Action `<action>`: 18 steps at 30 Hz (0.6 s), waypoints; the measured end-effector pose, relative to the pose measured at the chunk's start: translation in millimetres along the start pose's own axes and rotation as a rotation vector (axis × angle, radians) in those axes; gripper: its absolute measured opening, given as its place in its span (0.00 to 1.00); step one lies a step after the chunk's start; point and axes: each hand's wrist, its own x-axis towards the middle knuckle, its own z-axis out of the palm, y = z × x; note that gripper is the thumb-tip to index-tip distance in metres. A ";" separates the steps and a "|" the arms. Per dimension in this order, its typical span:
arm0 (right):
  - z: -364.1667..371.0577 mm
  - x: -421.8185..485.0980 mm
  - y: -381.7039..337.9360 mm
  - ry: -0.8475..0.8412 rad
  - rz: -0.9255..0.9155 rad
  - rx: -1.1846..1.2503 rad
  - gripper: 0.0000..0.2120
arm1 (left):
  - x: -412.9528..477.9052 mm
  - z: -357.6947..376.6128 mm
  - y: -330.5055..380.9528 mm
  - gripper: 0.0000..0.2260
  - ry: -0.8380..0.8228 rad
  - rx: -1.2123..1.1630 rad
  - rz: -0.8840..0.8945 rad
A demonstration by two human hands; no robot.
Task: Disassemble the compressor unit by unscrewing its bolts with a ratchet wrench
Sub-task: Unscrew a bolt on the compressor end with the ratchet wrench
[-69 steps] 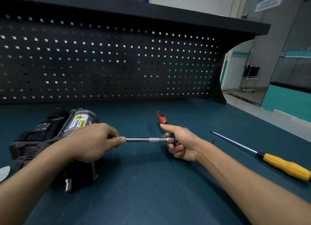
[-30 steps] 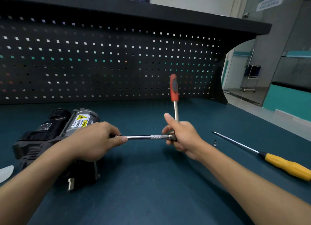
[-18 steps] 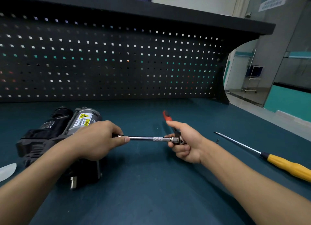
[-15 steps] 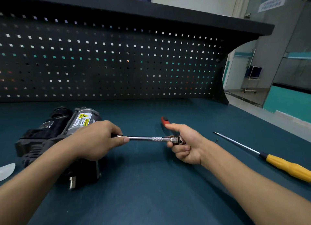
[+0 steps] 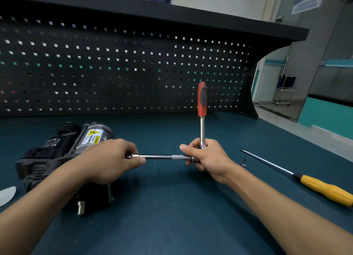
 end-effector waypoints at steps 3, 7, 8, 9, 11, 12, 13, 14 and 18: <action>0.3 -2.2 -0.4 -0.002 -0.105 -0.053 0.13 | -0.4 -0.2 0.9 0.15 0.000 0.018 -0.001; -0.6 -3.2 0.8 0.018 -0.252 -0.140 0.12 | -1.2 -1.4 2.9 0.18 0.001 0.025 -0.013; -0.9 -2.9 1.5 0.023 -0.286 -0.153 0.11 | -1.5 -1.6 3.1 0.19 0.001 0.027 -0.013; -1.1 -2.5 2.6 0.029 -0.315 -0.160 0.11 | -1.7 -1.7 3.1 0.19 0.000 0.024 -0.012; -0.8 -0.8 5.5 0.038 -0.352 -0.153 0.11 | -1.7 -2.4 3.3 0.19 -0.004 0.013 -0.008; -0.6 0.2 7.0 0.036 -0.364 -0.151 0.12 | -1.6 -2.7 3.5 0.18 -0.005 0.009 -0.005; -0.4 1.2 8.6 0.030 -0.374 -0.153 0.12 | -1.4 -2.9 3.7 0.17 -0.007 0.004 -0.003; -0.4 2.1 10.2 0.022 -0.381 -0.158 0.11 | -1.3 -2.9 3.5 0.16 -0.009 -0.005 0.000; -1.9 3.1 13.1 0.018 -0.365 -0.205 0.09 | -0.6 -3.2 1.6 0.14 -0.030 -0.073 -0.001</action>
